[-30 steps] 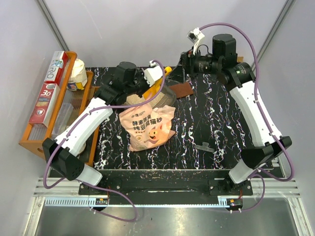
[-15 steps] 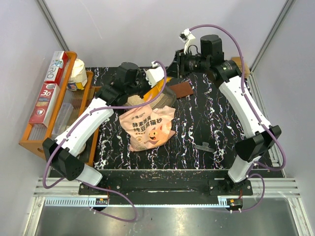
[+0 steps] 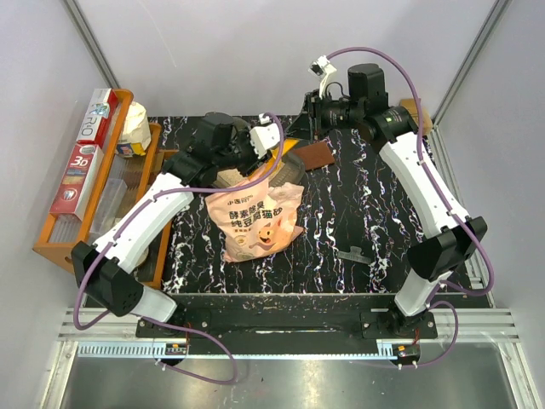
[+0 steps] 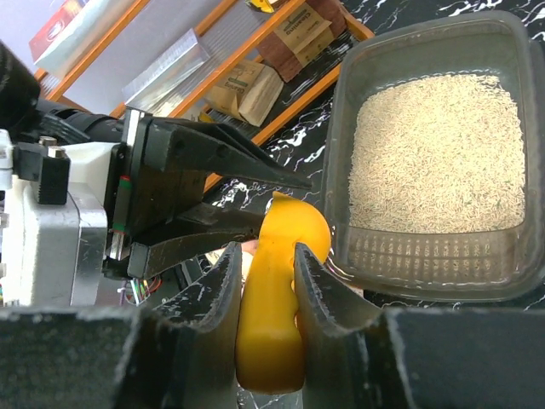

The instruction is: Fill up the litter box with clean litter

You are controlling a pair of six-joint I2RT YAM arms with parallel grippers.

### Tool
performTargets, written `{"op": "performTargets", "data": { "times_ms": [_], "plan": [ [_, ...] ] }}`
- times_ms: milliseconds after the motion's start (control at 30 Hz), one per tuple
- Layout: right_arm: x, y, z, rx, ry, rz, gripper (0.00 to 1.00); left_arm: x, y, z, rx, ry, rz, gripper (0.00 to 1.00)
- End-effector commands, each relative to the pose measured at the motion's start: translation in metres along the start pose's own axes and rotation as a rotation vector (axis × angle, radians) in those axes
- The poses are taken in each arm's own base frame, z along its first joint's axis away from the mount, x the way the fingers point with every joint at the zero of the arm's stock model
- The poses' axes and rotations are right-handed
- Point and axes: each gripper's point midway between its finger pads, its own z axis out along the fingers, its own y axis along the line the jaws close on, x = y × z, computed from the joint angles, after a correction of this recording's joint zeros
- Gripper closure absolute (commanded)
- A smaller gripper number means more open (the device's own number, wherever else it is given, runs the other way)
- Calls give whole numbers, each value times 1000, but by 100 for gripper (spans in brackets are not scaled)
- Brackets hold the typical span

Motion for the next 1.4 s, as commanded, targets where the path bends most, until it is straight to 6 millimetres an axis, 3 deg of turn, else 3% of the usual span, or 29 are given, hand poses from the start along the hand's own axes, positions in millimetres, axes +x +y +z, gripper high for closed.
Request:
{"op": "performTargets", "data": {
  "times_ms": [0,133,267,333,367,400,467,600,800,1033,1367],
  "plan": [
    [-18,32,-18,-99,-48,-75,100,-40,-14,-7,103,-203,67,57],
    [-18,29,-18,-106,-50,-48,100,-47,-26,2,175,-259,62,64],
    [-18,21,-21,-83,-55,-17,100,-56,-27,9,187,-296,57,91],
    [-19,13,-22,-43,-64,6,100,-59,-25,10,183,-300,56,100],
    [-19,6,-23,-10,-70,27,95,-58,-23,11,176,-297,55,100],
    [-20,-1,-27,10,-75,42,73,-57,-22,12,168,-293,57,100],
    [-19,-6,-32,16,-72,37,54,-57,-18,11,145,-288,63,100],
    [-6,-3,-35,-5,-24,1,38,-59,-11,8,114,-284,89,100],
    [9,-8,-32,9,4,36,36,-61,-8,9,111,-273,110,100],
    [5,-18,-19,64,6,15,43,-64,-12,13,114,-262,141,100],
    [23,-10,-14,42,61,19,55,-61,-4,17,64,-238,150,100]
  ]
}}
